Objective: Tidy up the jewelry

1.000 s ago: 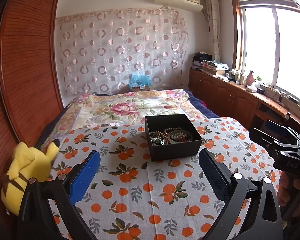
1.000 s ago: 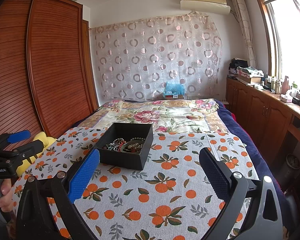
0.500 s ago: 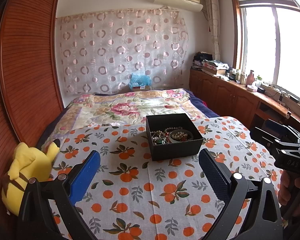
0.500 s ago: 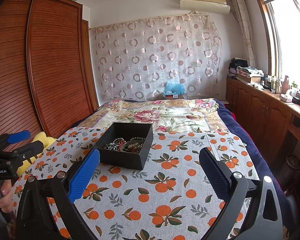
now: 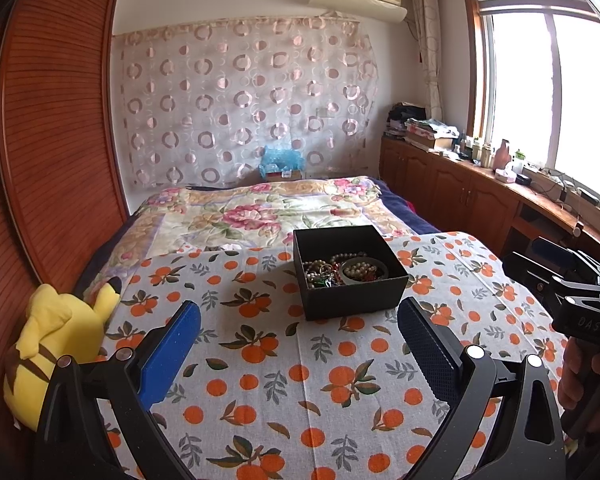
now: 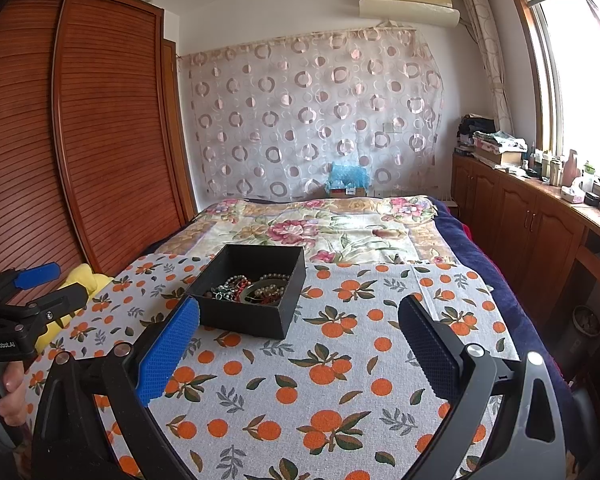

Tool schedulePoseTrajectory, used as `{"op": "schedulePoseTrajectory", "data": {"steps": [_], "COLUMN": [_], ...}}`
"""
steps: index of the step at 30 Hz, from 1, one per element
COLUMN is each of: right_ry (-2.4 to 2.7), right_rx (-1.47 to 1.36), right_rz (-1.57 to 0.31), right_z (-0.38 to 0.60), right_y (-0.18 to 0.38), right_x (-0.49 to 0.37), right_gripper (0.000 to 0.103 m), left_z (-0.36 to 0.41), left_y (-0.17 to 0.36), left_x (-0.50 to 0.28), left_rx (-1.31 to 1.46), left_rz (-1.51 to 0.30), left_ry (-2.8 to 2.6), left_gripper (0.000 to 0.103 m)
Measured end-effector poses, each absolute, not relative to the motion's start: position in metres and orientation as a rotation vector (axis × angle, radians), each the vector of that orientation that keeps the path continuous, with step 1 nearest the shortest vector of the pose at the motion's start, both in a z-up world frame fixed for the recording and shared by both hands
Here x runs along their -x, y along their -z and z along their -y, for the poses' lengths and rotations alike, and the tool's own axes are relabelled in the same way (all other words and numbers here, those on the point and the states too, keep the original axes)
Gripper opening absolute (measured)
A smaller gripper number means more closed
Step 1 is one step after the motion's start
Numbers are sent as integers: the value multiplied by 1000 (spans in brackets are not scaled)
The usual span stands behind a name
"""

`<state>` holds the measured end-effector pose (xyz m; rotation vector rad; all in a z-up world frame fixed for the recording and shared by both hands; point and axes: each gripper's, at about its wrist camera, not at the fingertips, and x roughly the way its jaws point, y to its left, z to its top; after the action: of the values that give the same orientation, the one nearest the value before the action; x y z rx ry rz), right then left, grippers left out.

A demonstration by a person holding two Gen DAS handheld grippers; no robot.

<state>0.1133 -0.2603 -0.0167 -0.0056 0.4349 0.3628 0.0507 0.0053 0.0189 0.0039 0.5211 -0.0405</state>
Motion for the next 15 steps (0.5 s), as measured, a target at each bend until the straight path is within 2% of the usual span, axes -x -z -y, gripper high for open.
{"op": "schedulePoseTrajectory", "data": {"steps": [15], "right_ry": [-364], "right_rx": [3], "right_rz": [-437], "right_z": [261], "right_y": [19], "right_x": [-110], "right_gripper": [100], "left_z": [-5], "left_y": [-18], "left_x": [-51], "left_rx": [-4], "left_rz": [-521], "left_ry": [41], "left_gripper": [95]}}
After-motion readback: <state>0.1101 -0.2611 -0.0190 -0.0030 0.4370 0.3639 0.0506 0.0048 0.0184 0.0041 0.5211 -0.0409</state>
